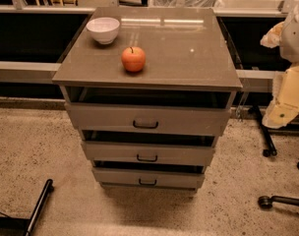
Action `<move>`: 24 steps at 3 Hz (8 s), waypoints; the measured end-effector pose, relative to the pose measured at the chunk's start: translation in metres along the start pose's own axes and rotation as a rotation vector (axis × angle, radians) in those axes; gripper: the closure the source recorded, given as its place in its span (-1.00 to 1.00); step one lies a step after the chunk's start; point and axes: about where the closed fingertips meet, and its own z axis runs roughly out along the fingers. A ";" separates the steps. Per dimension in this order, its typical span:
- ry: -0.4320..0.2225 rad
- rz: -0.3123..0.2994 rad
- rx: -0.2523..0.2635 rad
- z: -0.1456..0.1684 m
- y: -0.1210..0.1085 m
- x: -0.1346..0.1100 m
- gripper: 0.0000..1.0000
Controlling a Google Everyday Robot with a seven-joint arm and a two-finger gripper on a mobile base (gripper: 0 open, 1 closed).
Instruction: Open top drawer
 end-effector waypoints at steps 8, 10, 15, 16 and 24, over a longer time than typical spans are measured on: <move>-0.226 -0.304 0.022 0.235 0.073 0.020 -1.00; -0.207 -0.385 0.028 0.261 0.053 0.016 -1.00; -0.164 -0.251 0.114 0.375 -0.088 0.016 -1.00; -0.147 -0.238 0.081 0.374 -0.095 0.020 -0.68; -0.033 -0.306 -0.134 0.338 -0.053 0.014 -0.65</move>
Offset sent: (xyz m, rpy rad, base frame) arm -0.0081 0.0034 -0.1281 0.1077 0.0751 0.0302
